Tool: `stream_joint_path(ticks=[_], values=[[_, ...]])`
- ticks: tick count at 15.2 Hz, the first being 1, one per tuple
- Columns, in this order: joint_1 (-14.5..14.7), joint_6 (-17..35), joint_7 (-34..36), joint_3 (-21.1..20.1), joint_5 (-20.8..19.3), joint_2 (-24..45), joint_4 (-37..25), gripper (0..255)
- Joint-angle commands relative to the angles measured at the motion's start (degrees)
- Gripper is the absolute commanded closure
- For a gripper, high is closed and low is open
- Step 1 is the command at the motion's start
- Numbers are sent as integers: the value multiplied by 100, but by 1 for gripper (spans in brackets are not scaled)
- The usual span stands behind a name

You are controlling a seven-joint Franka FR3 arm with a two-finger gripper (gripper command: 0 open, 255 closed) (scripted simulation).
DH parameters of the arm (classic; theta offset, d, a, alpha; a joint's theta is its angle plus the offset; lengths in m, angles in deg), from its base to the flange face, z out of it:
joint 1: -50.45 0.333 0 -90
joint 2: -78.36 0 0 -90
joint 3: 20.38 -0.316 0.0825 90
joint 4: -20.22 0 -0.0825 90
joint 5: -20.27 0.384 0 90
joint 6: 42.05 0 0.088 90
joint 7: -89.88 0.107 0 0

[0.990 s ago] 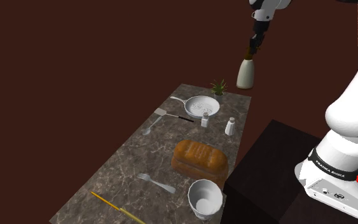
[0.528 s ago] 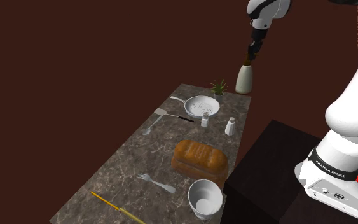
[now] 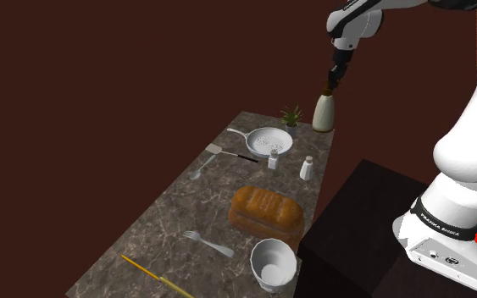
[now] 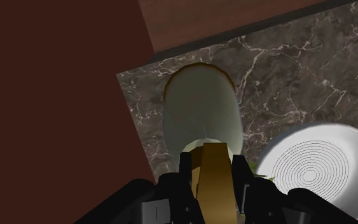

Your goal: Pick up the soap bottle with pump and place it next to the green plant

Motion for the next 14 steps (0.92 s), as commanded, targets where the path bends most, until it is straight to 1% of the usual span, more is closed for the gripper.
stream_joint_path(ticks=[1, 9, 14], values=[[-1, 139, -15, -8, 20, 72, 62, 255], [-19, 648, -91, -43, 104, 370, 279, 255], [-19, 648, -91, -43, 104, 370, 279, 255]])
